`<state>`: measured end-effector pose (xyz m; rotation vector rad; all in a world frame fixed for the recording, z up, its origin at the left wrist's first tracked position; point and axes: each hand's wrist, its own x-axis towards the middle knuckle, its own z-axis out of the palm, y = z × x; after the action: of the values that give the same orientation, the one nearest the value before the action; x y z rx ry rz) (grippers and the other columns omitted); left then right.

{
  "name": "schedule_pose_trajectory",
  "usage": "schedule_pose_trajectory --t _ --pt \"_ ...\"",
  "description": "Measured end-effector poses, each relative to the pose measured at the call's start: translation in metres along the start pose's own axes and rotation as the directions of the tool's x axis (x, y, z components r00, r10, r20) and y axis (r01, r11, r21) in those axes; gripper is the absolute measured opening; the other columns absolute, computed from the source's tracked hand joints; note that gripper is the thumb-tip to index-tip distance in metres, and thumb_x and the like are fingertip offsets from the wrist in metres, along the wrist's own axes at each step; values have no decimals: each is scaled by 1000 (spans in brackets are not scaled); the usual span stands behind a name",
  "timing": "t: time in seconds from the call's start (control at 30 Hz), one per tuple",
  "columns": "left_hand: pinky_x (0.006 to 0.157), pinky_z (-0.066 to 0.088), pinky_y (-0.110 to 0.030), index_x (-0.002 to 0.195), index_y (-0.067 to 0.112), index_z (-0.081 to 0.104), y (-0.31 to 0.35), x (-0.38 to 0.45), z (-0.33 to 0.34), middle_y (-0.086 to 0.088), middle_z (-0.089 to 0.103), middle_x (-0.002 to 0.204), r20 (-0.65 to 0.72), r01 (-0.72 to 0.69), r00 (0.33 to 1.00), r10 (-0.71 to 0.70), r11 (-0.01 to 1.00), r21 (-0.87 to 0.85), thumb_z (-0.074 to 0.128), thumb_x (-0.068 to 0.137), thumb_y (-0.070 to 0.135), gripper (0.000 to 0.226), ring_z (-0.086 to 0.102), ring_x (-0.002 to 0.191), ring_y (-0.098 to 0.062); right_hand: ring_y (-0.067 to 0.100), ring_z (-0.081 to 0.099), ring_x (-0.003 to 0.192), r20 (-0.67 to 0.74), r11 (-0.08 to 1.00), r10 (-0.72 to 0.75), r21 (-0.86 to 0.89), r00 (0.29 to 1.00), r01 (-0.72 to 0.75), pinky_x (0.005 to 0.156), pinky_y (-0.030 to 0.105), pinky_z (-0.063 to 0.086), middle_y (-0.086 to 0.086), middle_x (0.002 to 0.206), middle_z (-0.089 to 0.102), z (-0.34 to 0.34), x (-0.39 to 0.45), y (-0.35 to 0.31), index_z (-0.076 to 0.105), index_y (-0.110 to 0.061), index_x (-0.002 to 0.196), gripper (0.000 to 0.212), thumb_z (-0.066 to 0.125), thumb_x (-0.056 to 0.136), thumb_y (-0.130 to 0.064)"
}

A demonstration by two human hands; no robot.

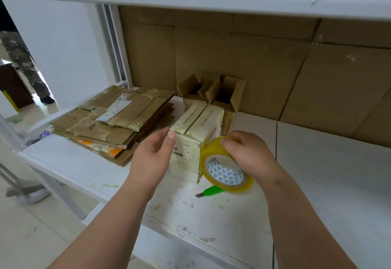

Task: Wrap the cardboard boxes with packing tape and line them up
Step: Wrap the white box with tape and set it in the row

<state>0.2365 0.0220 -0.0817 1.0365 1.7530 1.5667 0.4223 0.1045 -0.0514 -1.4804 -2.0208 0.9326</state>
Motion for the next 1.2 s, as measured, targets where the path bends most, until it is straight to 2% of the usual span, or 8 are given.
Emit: schedule_pose_trajectory --t 0.1,0.23,0.43,0.6,0.73,0.87,1.03,1.2 --pt "85 47 -22 125 27 64 -2 8 1 20 66 104 -40 -35 998 39 995 99 66 89 48 42 60 99 5 18 56 76 -29 994 8 -113 1000 -11 67 33 41 1 80 58 -1 -7 -4 57 -13 86 28 45 91 -38" --pt "86 52 -29 104 33 72 -7 17 -2 17 73 95 -19 -61 998 62 996 58 75 85 36 20 66 95 0 21 56 103 -65 891 -95 -450 993 55 90 36 36 -2 120 56 2 -16 -24 52 -33 128 36 38 95 -29" --pt "63 49 -6 104 28 73 -11 22 -7 20 75 85 10 -48 999 49 993 -112 72 88 15 20 67 84 9 19 59 94 -148 818 -160 -573 976 47 87 39 41 -5 110 61 30 -16 -40 52 -31 122 49 36 92 -66" --pt "64 46 -1 115 23 72 -16 26 -10 23 70 88 -7 -50 999 50 996 -70 72 89 20 26 62 82 19 20 61 93 -197 773 -222 -633 955 49 86 39 43 -5 107 64 37 -11 -43 53 -29 119 48 46 89 -65" --pt "61 40 1 126 23 67 -17 21 -10 19 69 95 -14 -152 988 156 978 143 64 95 28 31 54 72 27 21 61 92 -209 768 -244 -638 947 57 86 38 44 -5 106 64 39 -12 -43 53 -29 122 48 49 89 -63" --pt "51 37 -9 125 26 68 -15 19 -9 10 69 82 -18 -192 979 202 952 239 58 95 43 36 55 55 7 21 61 93 -217 762 -262 -645 940 63 85 38 47 -4 108 64 42 -13 -44 55 -29 122 47 52 88 -61" --pt "64 47 -4 101 27 75 -16 33 -11 13 75 85 12 -8 1000 10 990 -138 72 89 23 14 67 84 9 20 57 103 -125 813 -192 -576 973 87 88 34 48 -2 118 60 34 -15 -44 56 -32 128 44 54 92 -57" --pt "80 48 -14 102 25 75 -14 45 -14 19 75 89 33 24 999 -17 976 -218 72 89 20 15 68 91 4 13 50 122 17 956 -28 -291 999 31 86 22 38 -9 137 53 9 -18 -43 51 -43 138 46 60 93 -44"
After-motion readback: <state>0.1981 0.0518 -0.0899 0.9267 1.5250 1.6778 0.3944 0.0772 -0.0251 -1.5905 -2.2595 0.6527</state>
